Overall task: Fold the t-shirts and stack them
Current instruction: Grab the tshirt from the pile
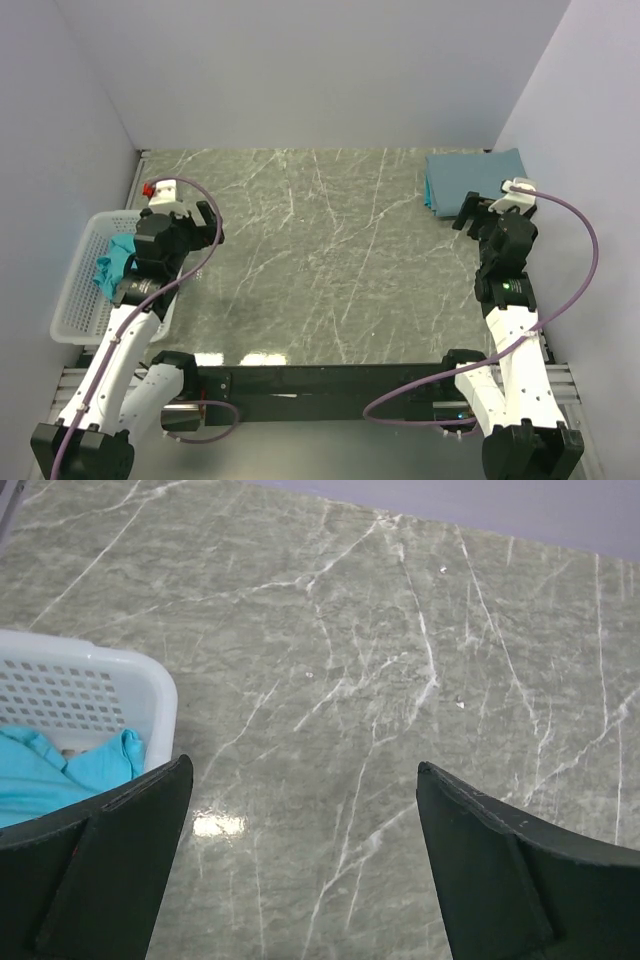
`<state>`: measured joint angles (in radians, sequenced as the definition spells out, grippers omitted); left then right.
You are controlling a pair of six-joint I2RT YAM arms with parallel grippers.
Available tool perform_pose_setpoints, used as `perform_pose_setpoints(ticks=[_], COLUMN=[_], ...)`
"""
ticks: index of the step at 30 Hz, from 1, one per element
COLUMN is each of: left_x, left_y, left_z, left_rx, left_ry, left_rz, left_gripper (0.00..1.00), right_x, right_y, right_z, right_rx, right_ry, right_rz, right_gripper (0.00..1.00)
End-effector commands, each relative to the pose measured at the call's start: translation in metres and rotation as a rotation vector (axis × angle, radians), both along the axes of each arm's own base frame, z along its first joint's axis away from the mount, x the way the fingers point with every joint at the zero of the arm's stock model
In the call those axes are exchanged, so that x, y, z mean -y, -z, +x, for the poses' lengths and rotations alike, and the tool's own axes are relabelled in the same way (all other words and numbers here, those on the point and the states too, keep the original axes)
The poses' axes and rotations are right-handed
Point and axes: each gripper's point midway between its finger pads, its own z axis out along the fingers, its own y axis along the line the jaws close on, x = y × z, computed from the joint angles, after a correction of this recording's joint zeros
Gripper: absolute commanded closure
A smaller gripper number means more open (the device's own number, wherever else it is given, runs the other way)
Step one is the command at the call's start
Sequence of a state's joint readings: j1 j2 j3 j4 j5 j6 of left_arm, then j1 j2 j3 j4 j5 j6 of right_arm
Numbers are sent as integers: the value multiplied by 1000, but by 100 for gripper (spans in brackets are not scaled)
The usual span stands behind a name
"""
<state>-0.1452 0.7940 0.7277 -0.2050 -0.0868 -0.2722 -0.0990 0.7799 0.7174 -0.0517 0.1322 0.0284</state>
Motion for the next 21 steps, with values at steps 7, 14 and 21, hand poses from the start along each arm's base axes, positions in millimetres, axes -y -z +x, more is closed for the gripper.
perform_pose_setpoints(ticks=[7,14,21], left_x=[-36,-98,-135], left_y=[5,19,66], left_z=[18,9,-7], left_rx=[-73,-146,-307], left_ry=[-294,-853,-1232], left_rz=[-194,-299,-215], left_gripper=[1,4,26], right_x=[-61,-69,-68], right_y=[17,23,27], right_z=[-9,-11,-9], right_rx=[-91,-120,-139], right_ry=[-458,-513,-512], right_rz=[-196,-200,-183], right_gripper=[8,7,7])
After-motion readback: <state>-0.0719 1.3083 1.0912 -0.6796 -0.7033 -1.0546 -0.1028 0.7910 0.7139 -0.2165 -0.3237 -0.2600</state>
